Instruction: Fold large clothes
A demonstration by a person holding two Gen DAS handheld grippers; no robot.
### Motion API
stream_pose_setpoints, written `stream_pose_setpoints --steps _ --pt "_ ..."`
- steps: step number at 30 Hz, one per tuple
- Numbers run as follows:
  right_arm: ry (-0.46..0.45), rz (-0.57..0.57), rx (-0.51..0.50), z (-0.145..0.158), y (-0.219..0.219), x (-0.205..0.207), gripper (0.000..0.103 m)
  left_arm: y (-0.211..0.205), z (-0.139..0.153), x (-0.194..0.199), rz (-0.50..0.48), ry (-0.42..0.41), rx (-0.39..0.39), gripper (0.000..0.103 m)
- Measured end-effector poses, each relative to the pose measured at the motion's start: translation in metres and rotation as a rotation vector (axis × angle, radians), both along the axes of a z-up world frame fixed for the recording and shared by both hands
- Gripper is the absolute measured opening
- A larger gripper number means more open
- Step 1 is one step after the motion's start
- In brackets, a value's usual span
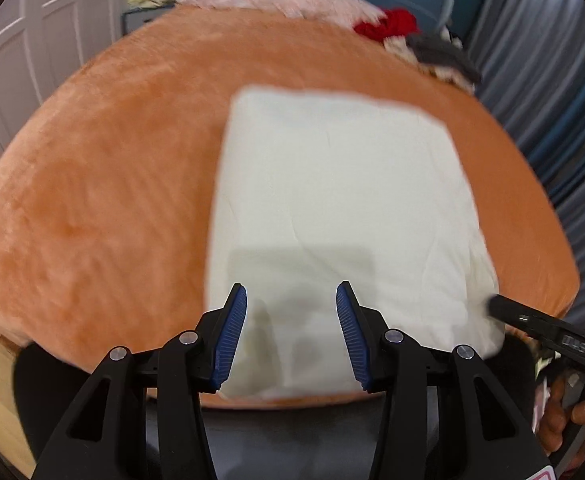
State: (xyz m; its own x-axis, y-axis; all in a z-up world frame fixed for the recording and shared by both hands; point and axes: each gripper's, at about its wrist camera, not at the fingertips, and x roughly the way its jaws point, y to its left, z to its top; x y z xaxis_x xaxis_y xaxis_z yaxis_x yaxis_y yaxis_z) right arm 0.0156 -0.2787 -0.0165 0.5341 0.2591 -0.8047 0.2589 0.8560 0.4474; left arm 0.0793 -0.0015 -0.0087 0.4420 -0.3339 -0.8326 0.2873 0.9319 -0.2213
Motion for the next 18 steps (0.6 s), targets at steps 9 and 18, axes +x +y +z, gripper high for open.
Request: stream_pose_setpoints --steps 9,18 --pt "-0.108 -0.146 0.051 0.040 -0.010 0.094 0.074 0.000 0.040 0.088 0.079 -0.056 -0.022 0.045" --pt "-0.015 -0.155 0.063 -0.015 0.002 0.149 0.017 -0.034 0.008 0.145 0.088 0.034 -0.013 0.045"
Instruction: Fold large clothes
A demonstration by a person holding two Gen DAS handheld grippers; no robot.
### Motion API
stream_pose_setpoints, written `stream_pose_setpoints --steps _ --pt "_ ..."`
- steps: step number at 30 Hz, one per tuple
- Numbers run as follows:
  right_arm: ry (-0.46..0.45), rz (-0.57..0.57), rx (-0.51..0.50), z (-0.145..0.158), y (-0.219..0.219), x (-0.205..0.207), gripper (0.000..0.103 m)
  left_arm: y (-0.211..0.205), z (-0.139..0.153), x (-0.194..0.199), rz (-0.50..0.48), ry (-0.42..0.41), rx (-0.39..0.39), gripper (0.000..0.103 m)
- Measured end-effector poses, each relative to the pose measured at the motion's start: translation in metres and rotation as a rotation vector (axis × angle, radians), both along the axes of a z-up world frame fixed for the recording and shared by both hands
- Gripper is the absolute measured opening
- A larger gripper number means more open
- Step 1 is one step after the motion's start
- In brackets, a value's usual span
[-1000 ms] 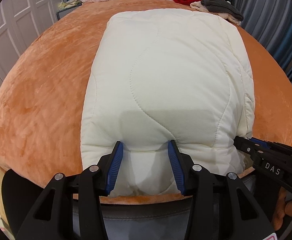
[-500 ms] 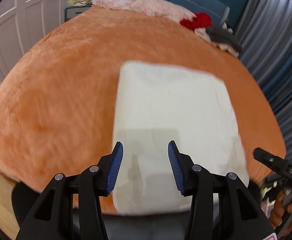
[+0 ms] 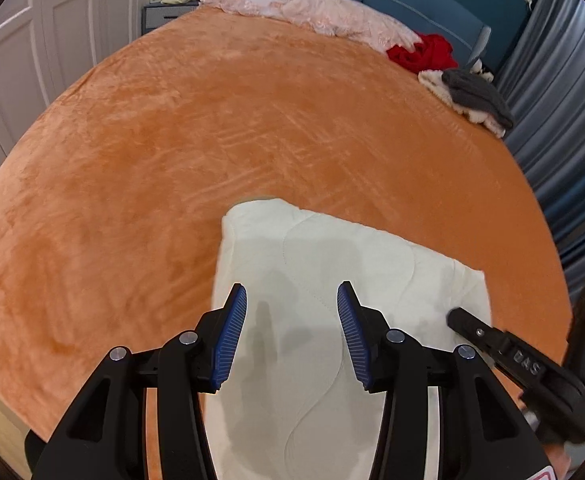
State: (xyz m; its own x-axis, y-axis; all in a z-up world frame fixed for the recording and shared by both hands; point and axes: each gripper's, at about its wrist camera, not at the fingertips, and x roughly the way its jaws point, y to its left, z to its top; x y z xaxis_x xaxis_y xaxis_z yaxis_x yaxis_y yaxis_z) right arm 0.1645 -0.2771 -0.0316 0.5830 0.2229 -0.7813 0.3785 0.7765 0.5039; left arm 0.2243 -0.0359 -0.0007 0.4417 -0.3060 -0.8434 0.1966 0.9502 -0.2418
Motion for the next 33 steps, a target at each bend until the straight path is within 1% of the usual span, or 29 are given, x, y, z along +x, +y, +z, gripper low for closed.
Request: stream_pose_setpoints --steps 2,3,5,7,10,11,12,14,16,20,24,33 --pt "-0.048 -0.026 -0.079 0.006 -0.001 -0.014 0.013 -0.007 -0.007 0.002 -0.012 -0.001 0.014 0.045" --pt "-0.051 -0.036 -0.115 0.006 -0.002 -0.018 0.013 -0.012 -0.013 0.003 -0.016 0.001 0.026 0.045" --pt "-0.018 -0.049 -0.182 -0.010 -0.007 -0.019 0.013 -0.020 -0.025 0.005 -0.026 0.019 0.033 0.045" --pt "0.012 -0.043 -0.193 -0.028 -0.011 -0.017 0.013 -0.028 -0.039 0.006 -0.031 0.025 0.048 0.045" --pt "0.022 -0.037 -0.198 -0.044 -0.016 -0.014 0.016 -0.043 -0.050 0.003 -0.046 -0.028 0.126 0.046" --pt "0.026 -0.033 -0.206 -0.048 -0.016 -0.012 0.019 -0.049 -0.055 0.003 -0.051 -0.037 0.156 0.046" --pt "0.030 -0.029 -0.213 -0.052 -0.016 -0.009 0.021 -0.051 -0.059 0.003 -0.052 -0.039 0.169 0.046" --pt "0.033 -0.026 -0.219 -0.057 -0.013 -0.005 0.023 -0.052 -0.068 0.007 -0.047 -0.037 0.183 0.046" --pt "0.032 -0.022 -0.227 -0.061 -0.012 -0.002 0.024 -0.051 -0.076 0.010 -0.035 -0.033 0.180 0.047" --pt "0.023 -0.009 -0.257 -0.067 -0.007 0.003 0.027 -0.051 -0.090 0.013 -0.015 -0.044 0.194 0.048" --pt "0.013 -0.005 -0.278 -0.071 -0.005 0.004 0.028 -0.058 -0.097 0.012 -0.007 -0.071 0.238 0.049" --pt "-0.011 -0.005 -0.255 -0.081 -0.008 0.008 0.028 -0.062 -0.107 0.013 0.016 -0.102 0.269 0.049"
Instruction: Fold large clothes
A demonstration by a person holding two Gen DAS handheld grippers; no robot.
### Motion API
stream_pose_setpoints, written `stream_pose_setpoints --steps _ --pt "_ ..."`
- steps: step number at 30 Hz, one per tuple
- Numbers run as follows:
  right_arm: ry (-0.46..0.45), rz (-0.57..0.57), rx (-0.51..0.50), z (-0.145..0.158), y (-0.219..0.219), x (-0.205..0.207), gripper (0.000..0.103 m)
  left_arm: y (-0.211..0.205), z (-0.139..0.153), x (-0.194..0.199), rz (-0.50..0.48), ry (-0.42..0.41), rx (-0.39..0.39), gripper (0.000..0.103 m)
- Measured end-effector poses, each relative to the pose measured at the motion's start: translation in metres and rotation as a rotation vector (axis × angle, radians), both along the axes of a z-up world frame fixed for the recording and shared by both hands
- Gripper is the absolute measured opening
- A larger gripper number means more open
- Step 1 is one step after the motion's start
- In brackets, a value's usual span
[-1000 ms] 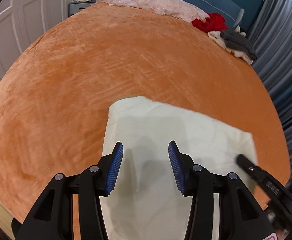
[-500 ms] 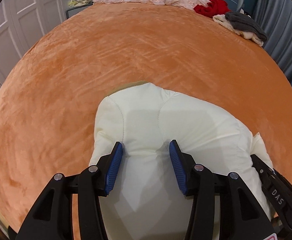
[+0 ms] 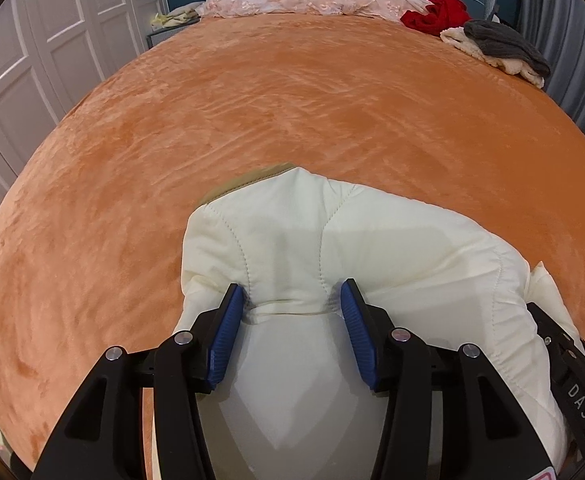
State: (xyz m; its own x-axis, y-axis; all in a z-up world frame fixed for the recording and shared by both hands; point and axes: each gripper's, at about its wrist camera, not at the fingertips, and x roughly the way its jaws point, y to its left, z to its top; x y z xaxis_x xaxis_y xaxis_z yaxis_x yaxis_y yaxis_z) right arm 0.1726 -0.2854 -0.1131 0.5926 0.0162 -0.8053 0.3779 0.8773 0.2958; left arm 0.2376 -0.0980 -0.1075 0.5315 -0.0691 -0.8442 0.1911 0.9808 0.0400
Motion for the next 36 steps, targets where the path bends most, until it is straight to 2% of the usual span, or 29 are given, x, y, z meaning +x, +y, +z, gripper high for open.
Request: stream_pose_setpoints --steps 23,26,28,29,31,32,33,36 --pt "-0.028 -0.012 -0.016 -0.004 0.004 -0.001 0.028 0.001 -0.008 0.002 0.013 -0.039 0.012 0.049" --pt "-0.042 -0.013 0.014 -0.001 0.000 -0.003 0.029 0.007 -0.004 0.002 0.015 -0.032 -0.025 0.050" --pt "-0.057 -0.016 0.070 0.004 -0.008 -0.008 0.030 0.017 0.002 0.001 0.015 -0.011 -0.094 0.053" --pt "-0.059 -0.024 0.108 0.009 -0.013 -0.013 0.034 0.027 0.008 -0.001 0.013 0.005 -0.145 0.057" --pt "-0.075 -0.044 0.149 0.024 -0.020 -0.031 0.053 0.042 0.020 -0.008 0.016 0.022 -0.211 0.063" --pt "-0.097 -0.055 0.150 0.034 -0.022 -0.045 0.072 0.050 0.026 -0.014 0.023 0.028 -0.240 0.070" --pt "-0.107 -0.060 0.142 0.042 -0.022 -0.057 0.082 0.063 0.033 -0.023 0.050 0.037 -0.264 0.080" --pt "-0.093 -0.006 0.158 0.051 -0.020 -0.084 0.083 0.093 0.037 -0.046 0.092 0.107 -0.365 0.081"
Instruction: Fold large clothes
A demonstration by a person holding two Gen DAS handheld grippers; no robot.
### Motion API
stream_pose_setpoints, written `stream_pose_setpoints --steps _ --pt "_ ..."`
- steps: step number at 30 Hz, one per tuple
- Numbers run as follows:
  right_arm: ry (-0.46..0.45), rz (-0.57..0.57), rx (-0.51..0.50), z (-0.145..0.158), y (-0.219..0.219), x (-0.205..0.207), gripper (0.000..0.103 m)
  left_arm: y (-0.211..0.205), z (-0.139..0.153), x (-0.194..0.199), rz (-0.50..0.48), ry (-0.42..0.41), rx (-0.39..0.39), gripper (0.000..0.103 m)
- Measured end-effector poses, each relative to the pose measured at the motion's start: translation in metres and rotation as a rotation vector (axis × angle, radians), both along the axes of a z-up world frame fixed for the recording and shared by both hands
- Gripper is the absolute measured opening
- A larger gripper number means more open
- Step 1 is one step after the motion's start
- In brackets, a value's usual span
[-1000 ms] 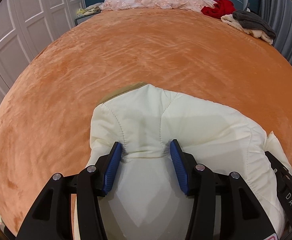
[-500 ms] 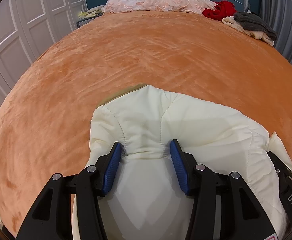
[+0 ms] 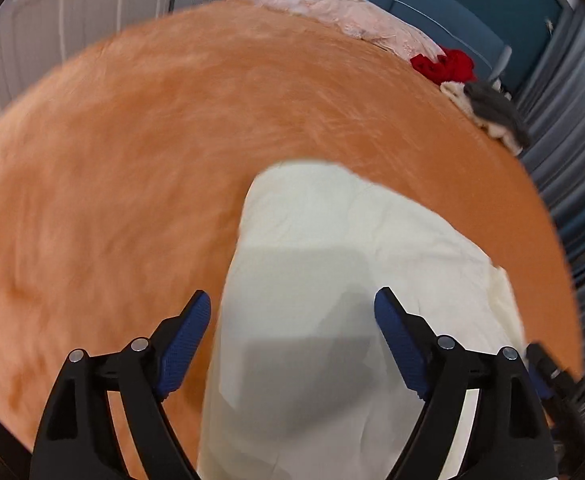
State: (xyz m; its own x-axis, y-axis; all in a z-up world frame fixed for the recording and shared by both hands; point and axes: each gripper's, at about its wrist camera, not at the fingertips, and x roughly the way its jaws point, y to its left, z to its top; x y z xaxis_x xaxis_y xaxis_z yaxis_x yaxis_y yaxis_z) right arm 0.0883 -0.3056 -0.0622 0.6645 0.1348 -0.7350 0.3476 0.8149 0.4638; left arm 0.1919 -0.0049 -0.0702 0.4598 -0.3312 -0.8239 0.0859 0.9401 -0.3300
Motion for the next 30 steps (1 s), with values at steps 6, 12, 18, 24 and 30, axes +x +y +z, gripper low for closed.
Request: stream_pose_setpoints --steps 6,12,18,24,30 --pt "0.078 0.044 0.096 -0.018 -0.002 -0.041 0.087 0.040 -0.016 -0.040 0.053 0.137 -0.202 0.081" --pt "0.084 0.049 0.300 -0.047 0.004 -0.049 0.090 0.038 -0.025 -0.060 0.015 0.179 -0.262 0.085" --pt "0.077 0.035 0.295 -0.052 0.006 -0.046 0.092 0.027 -0.023 -0.064 -0.011 0.157 -0.207 0.089" --pt "0.080 0.038 0.275 -0.052 0.009 -0.047 0.090 0.014 -0.022 -0.063 -0.029 0.137 -0.145 0.095" --pt "0.057 0.095 0.185 -0.027 0.017 -0.045 0.043 0.002 -0.004 -0.068 -0.088 0.094 -0.080 0.084"
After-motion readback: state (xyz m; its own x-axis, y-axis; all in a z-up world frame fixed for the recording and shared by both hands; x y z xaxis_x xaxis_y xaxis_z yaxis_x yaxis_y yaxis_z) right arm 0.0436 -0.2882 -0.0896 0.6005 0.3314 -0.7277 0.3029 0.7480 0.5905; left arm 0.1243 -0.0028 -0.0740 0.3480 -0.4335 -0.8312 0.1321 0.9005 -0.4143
